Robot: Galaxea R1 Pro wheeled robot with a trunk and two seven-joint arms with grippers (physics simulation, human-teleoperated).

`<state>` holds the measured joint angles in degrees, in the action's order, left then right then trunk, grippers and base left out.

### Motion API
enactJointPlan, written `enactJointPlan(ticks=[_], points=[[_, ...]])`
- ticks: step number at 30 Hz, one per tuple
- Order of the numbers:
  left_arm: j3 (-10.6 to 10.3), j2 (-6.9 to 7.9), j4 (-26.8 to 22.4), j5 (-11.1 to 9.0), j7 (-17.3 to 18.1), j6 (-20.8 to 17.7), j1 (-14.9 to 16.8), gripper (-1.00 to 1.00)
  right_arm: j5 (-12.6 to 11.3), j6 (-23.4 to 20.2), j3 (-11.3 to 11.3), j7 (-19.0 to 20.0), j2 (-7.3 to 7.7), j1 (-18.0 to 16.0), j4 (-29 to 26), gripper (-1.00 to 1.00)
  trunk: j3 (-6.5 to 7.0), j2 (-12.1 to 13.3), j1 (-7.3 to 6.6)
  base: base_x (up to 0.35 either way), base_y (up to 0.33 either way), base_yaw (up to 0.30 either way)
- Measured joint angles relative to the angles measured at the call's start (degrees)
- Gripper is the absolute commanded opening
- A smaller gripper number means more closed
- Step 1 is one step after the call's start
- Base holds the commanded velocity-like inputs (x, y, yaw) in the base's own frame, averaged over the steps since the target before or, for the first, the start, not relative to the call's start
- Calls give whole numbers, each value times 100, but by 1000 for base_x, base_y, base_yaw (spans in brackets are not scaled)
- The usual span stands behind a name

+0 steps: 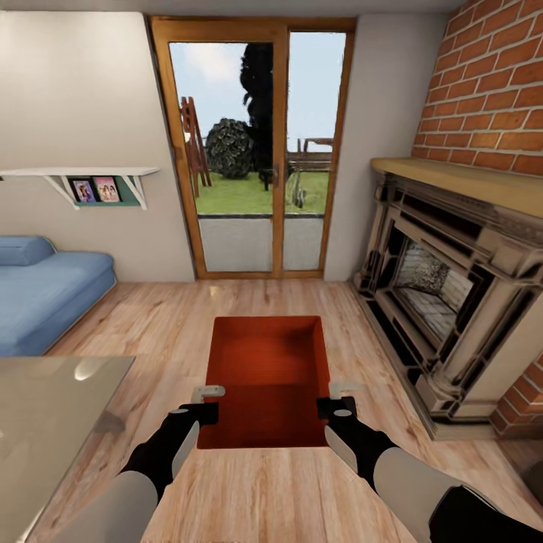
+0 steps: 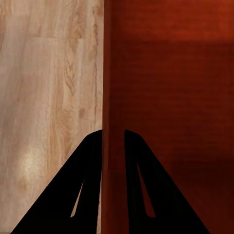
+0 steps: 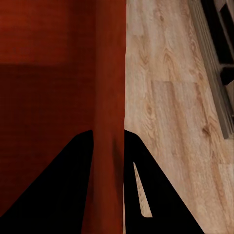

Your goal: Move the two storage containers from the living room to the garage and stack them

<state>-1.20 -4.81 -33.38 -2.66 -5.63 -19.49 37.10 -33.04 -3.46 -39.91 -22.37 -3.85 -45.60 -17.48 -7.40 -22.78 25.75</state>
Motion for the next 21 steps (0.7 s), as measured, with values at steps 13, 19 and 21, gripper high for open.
enactJointPlan(ticks=[13, 19, 21], points=[[-2, -2, 1, -2, -6, 8, 0, -100, 0, 5, -4, -6, 0, 0, 0, -100, 0, 0, 0, 0, 0, 275], [0, -4, 9, -3, -6, 16, 0, -100, -2, 5, -9, -9, 1, 0, 0, -100, 0, 0, 0, 0, 0, 275], [1, -6, 16, -4, -6, 24, 0, -100, -2, 5, -13, -8, 4, 0, -1, -100, 0, 0, 0, 0, 0, 275]])
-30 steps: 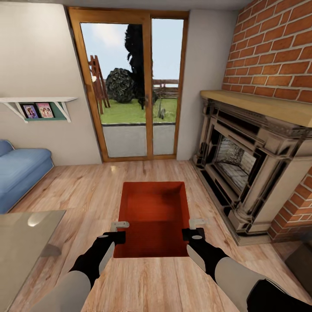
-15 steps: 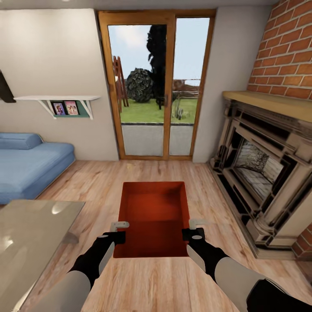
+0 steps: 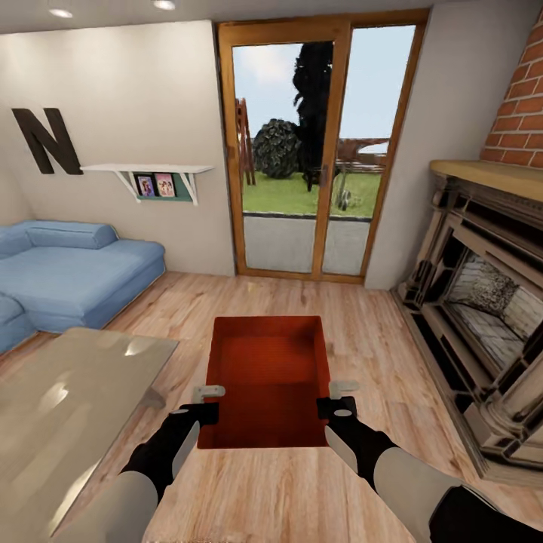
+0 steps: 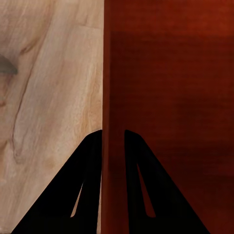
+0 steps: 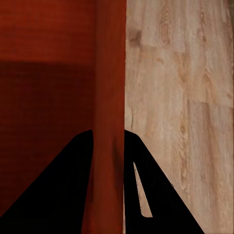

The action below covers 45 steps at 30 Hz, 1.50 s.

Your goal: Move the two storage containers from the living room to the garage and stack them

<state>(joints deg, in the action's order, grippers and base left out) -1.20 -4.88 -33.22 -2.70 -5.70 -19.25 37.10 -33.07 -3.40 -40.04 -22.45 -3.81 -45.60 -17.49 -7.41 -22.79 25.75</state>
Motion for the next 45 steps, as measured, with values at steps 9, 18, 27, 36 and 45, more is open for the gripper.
enactJointPlan(ticks=[9, 18, 27, 36, 45], points=[[0, 2, -5, 0, 0, -6, 0, -100, 1, 0, 3, -1, -2, 0, 1, -100, 0, 0, 0, 0, 0, 275], [1, 2, -11, 6, 2, -11, 0, -100, 4, 0, 6, 0, -3, 0, 0, -100, 0, 0, 0, 0, 0, 275], [0, 0, -6, 5, 1, -6, 0, -100, 1, 0, 3, 1, 0, 0, -1, -100, 0, 0, 0, 0, 0, 275], [6, 1, -16, 14, 4, -16, 0, -100, 9, 0, 11, -3, -6, 0, 1, -100, 0, 0, 0, 0, 0, 275], [7, 1, -16, 17, 5, -16, 0, -100, 10, 0, 12, -2, -6, 0, 0, -100, 0, 0, 0, 0, 0, 275]])
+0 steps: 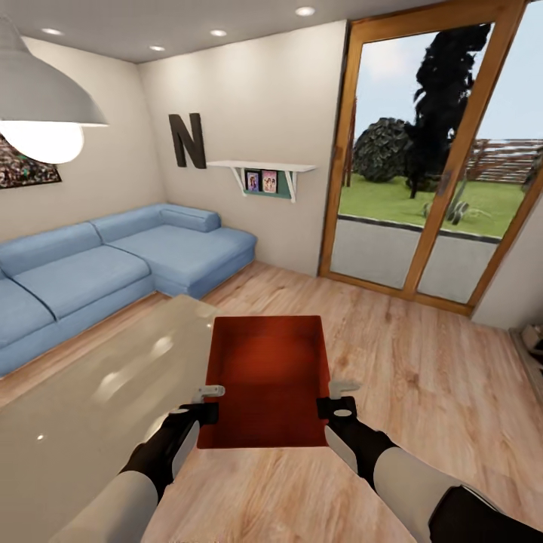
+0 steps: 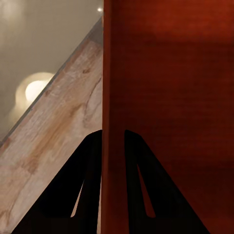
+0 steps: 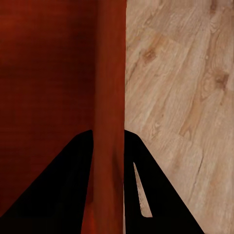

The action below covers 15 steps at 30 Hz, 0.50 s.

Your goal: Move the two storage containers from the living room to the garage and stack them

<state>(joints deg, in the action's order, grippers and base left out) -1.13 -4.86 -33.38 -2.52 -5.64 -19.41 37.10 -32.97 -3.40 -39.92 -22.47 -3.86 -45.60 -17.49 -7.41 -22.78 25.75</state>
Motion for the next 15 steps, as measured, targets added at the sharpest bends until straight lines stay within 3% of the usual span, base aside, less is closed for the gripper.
enactJointPlan(ticks=[15], points=[[-2, 0, 3, -3, 1, 3, 0, -100, -4, 0, -4, 2, 2, 0, -1, -100, 0, 0, 0, 0, 0, 275]])
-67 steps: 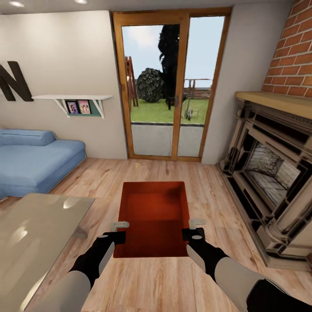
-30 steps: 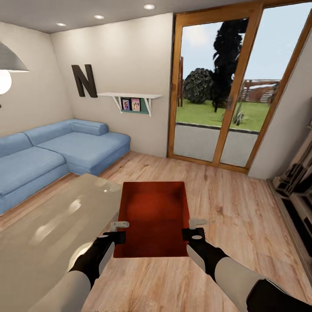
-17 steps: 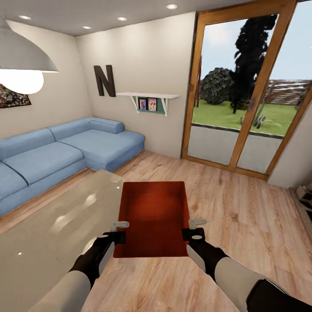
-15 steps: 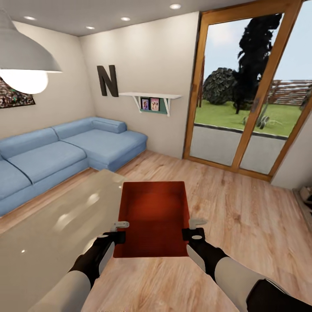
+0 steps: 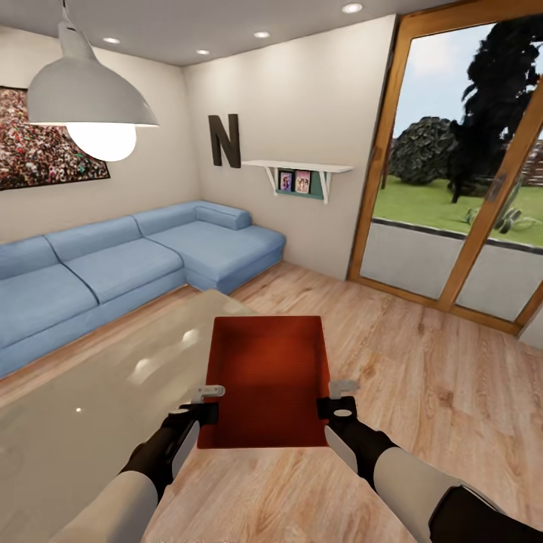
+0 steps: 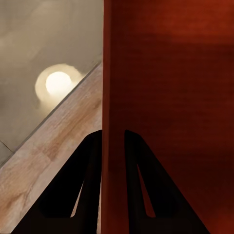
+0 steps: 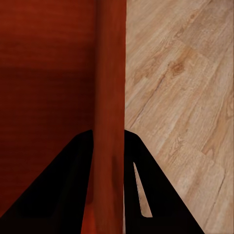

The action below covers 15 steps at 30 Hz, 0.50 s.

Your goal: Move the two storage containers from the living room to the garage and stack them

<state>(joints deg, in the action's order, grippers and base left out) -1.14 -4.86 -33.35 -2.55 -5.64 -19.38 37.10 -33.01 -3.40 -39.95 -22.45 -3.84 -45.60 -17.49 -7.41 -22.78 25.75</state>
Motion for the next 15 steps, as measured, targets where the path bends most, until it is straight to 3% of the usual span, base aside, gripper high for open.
enactJointPlan(ticks=[15], points=[[0, -1, 10, -4, 2, 11, 0, -100, -6, 0, -7, 2, 4, 0, -1, -100, 0, 0, 0, 0, 0, 275]])
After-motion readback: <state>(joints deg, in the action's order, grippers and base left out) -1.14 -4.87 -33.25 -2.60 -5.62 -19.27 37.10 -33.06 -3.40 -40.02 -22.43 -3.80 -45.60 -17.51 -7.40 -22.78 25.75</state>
